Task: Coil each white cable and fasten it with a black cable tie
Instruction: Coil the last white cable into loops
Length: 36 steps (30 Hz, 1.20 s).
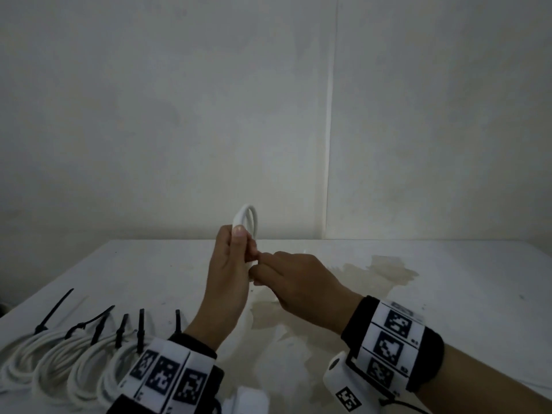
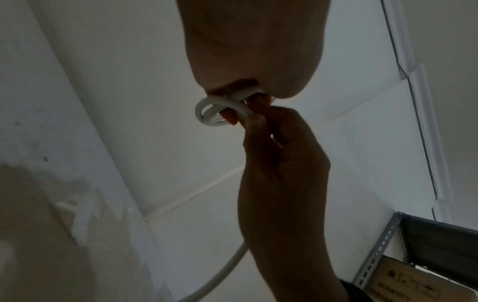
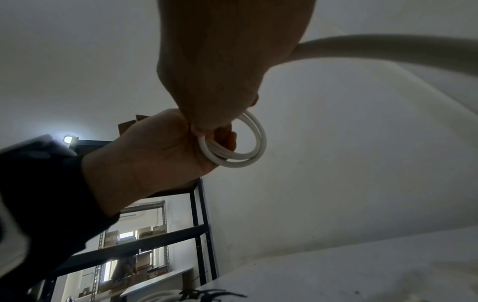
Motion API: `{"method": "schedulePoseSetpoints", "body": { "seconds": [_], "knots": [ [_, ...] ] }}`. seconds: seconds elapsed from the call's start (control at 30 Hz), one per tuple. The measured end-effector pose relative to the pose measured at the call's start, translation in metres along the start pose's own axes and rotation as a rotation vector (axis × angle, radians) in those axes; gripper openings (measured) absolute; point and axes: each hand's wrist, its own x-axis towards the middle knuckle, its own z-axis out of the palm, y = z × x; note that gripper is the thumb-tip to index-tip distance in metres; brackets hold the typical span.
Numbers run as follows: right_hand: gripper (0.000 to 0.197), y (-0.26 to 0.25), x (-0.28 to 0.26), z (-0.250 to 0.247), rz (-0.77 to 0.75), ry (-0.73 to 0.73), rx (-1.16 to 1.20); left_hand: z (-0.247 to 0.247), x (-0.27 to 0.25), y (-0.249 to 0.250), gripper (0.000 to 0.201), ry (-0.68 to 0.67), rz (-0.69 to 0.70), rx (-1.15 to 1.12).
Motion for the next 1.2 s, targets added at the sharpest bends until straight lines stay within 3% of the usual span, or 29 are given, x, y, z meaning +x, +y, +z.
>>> {"method": "schedulePoseSetpoints", "body": {
  "seconds": [0.13,0.27,0.5,0.63,0.7,0.77,0.87,0.97,1.1,1.2],
  "knots": [
    [0.026,0.004,0.006,-0.004,-0.019,0.096,0.101,0.004,-0.004,-0.001,0.03,-0.046,-0.041,0.011],
    [0.014,0.008,0.009,-0.012,-0.064,0.157,0.084,0.001,-0.006,-0.005,0.032,-0.106,-0.105,0.071],
    [0.025,0.041,0.008,-0.025,0.049,0.086,0.044,-0.01,-0.009,-0.009,0.037,-0.224,-0.21,0.157],
    [0.03,0.043,0.007,-0.02,0.315,0.017,0.154,-0.005,-0.01,-0.006,0.045,-0.281,-0.306,0.036],
    [0.032,0.043,0.011,-0.019,0.512,-0.101,0.3,-0.004,-0.008,-0.006,0.054,-0.28,-0.357,-0.041],
    [0.022,0.044,0.013,-0.019,0.67,-0.213,0.515,-0.005,-0.006,-0.005,0.055,-0.272,-0.383,-0.107],
    [0.027,0.036,0.015,-0.024,0.794,-0.201,0.805,-0.007,-0.005,-0.001,0.041,-0.248,-0.397,-0.196],
    [0.037,0.028,0.012,-0.029,1.001,-0.183,1.178,-0.009,0.003,0.001,0.04,-0.16,-0.416,-0.36],
    [0.028,0.018,0.008,-0.03,1.014,-0.108,1.224,-0.013,0.014,0.002,0.041,-0.113,-0.426,-0.483],
    [0.017,0.021,0.006,-0.033,1.009,-0.085,1.197,-0.014,0.014,0.001,0.04,-0.192,-0.425,-0.465]
  ]
}}
